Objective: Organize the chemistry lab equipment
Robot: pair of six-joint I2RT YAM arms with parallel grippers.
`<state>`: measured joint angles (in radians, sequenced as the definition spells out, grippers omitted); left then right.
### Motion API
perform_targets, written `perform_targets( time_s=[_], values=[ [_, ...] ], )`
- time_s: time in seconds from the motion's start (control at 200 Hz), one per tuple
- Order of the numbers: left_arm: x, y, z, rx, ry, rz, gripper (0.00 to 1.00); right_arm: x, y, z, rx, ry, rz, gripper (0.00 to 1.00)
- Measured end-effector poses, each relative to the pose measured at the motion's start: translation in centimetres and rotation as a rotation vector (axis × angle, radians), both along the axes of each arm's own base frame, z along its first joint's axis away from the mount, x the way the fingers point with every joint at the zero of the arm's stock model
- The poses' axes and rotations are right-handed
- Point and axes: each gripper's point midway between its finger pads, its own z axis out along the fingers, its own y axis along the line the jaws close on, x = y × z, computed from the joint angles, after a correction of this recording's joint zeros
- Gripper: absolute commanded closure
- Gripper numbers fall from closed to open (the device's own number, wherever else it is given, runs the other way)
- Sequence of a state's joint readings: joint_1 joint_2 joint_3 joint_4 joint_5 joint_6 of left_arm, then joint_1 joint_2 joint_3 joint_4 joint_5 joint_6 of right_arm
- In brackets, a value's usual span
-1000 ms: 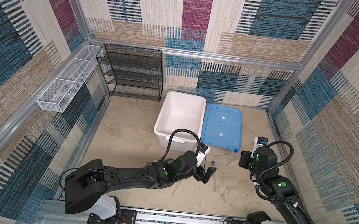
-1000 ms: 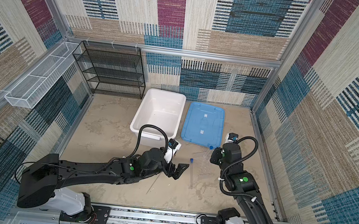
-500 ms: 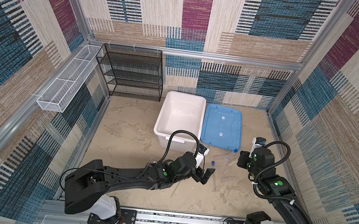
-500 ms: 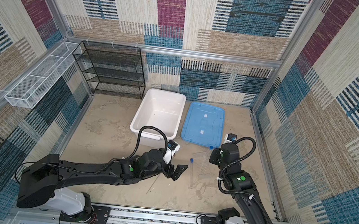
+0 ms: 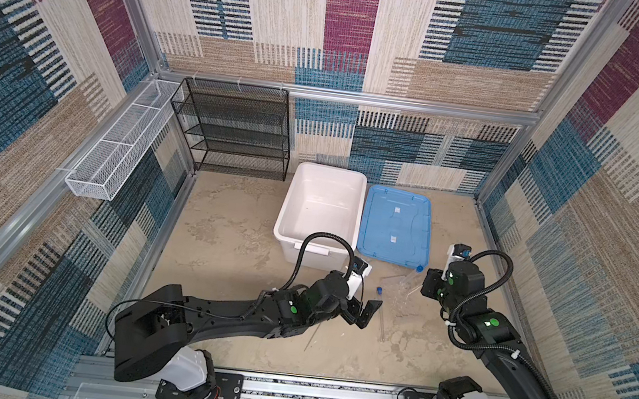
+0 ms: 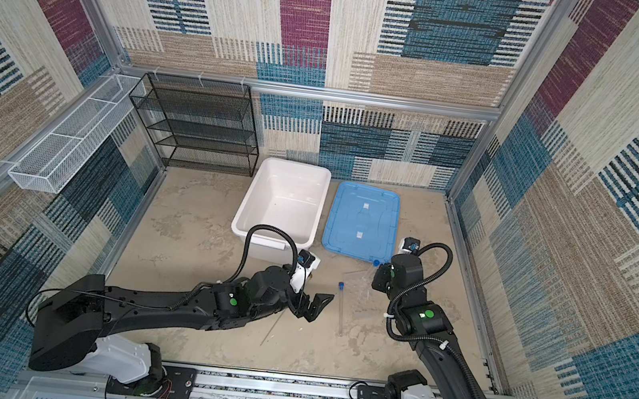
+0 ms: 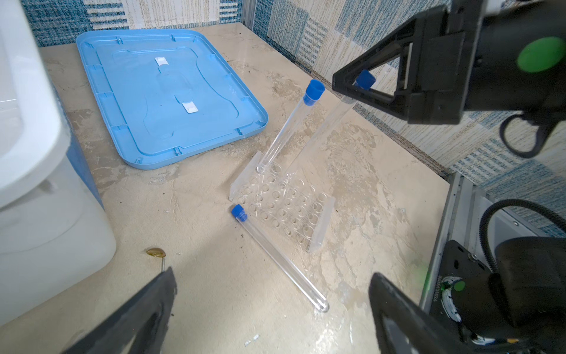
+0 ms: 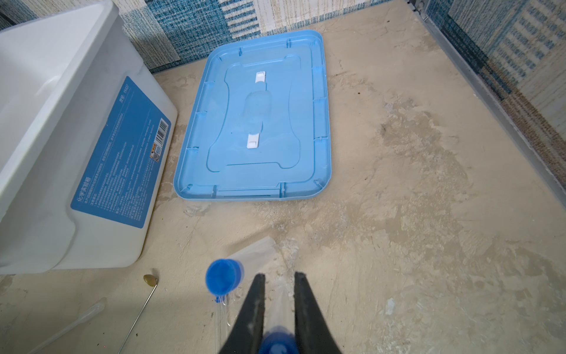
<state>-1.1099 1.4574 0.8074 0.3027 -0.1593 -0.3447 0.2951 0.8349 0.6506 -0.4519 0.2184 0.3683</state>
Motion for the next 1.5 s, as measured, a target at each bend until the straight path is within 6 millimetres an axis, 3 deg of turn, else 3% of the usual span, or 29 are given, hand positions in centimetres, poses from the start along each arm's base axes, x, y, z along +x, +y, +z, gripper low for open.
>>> perform_targets(
  time_s=[0.341,0.671,0.866,0.941,1.152,1.277,1.502],
  values=[
    [0.1,0.4,-0.5,0.014,-0.002,0.016,0.0,0.5,0.3,-0.9,-0.003,0.027,0.007,0.83],
    [0.1,0.4,-0.6,0.016,0.0,0.017,0.0,0.5,0.5,-1.3,0.004,0.033,0.018,0.66],
    [0.1,0.4,-0.7,0.017,0.0,0.017,0.0,0.5,0.9,-1.4,0.015,0.035,0.032,0.62],
    [0.1,0.4,-0.7,0.018,0.001,0.017,0.0,0.4,0.9,-1.3,0.017,0.03,0.033,0.55],
    [0.4,-0.2,0.2,0.014,-0.002,0.016,0.0,0.1,0.6,0.8,0.049,-0.035,0.013,0.25],
    [0.6,-0.5,0.3,0.031,0.003,0.014,0.01,-0.2,0.3,2.8,0.074,-0.093,-0.003,0.22],
    [0.3,-1.5,-1.1,0.118,0.034,-0.006,0.1,-0.4,0.2,6.1,0.105,-0.17,-0.01,0.14]
  ],
)
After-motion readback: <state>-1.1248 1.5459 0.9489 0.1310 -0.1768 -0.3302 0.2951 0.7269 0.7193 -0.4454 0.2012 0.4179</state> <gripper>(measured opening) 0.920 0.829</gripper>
